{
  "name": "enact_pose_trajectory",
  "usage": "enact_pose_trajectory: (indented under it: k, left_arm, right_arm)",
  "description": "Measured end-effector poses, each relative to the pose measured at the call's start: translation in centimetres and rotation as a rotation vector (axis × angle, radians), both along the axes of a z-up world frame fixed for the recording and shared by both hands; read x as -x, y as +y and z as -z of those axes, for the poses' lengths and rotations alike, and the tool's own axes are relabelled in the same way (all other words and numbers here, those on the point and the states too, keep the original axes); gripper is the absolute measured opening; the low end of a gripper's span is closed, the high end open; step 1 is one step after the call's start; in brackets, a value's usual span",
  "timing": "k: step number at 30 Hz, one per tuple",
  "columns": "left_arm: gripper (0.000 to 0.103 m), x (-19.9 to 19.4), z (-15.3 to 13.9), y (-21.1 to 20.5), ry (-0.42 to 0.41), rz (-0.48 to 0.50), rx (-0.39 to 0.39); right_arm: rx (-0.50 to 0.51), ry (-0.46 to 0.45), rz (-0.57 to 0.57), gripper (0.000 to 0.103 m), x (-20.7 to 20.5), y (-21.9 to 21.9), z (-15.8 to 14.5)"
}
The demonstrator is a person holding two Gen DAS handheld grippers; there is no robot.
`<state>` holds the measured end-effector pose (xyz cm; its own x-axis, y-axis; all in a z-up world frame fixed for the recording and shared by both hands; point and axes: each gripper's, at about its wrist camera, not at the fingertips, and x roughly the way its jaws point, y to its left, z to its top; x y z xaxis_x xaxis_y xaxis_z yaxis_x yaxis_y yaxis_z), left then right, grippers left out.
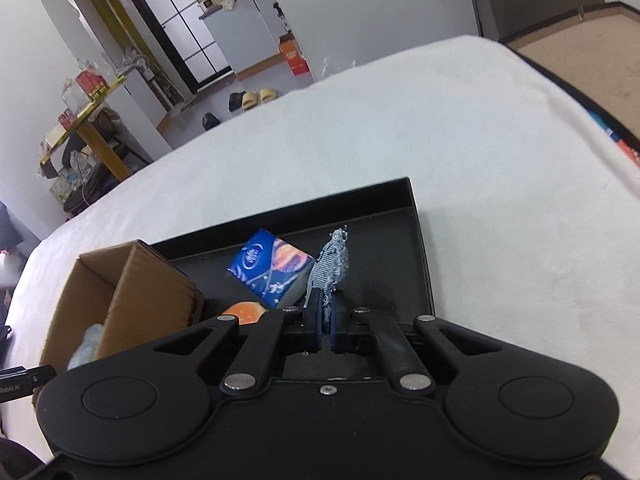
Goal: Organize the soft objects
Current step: 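Move the right gripper to the blue-grey cloth plush and grasp it, then carry the blue-grey cloth plush with the right gripper into the box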
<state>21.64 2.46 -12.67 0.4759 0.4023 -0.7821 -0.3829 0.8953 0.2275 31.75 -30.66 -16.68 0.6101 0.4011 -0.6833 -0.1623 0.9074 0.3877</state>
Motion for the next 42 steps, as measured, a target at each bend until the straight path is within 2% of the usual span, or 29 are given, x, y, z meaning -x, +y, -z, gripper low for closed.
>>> enact_pose_trajectory:
  k: [12,21,34,42]
  left_arm:
    - [0.062,1.2,-0.8,0.2,-0.022,0.032,0.05]
    - [0.062,1.8,-0.9,0.2,-0.031,0.056,0.074]
    - [0.062,1.9,-0.6,0.9,-0.026,0.071,0.091]
    - [0.062,1.6,-0.4,0.9,-0.025,0.079,0.095]
  right_arm:
    - [0.04,-0.079,0.003,0.004,2.3,1.1,-2.8]
    - [0.004,-0.174,-0.011,0.004,4.4,1.7,-4.8]
    - [0.003,-0.272,-0.063,0.004,4.7,3.3,-6.9]
    - [-0.002,-0.3,-0.115,0.004,4.9,4.7,-7.2]
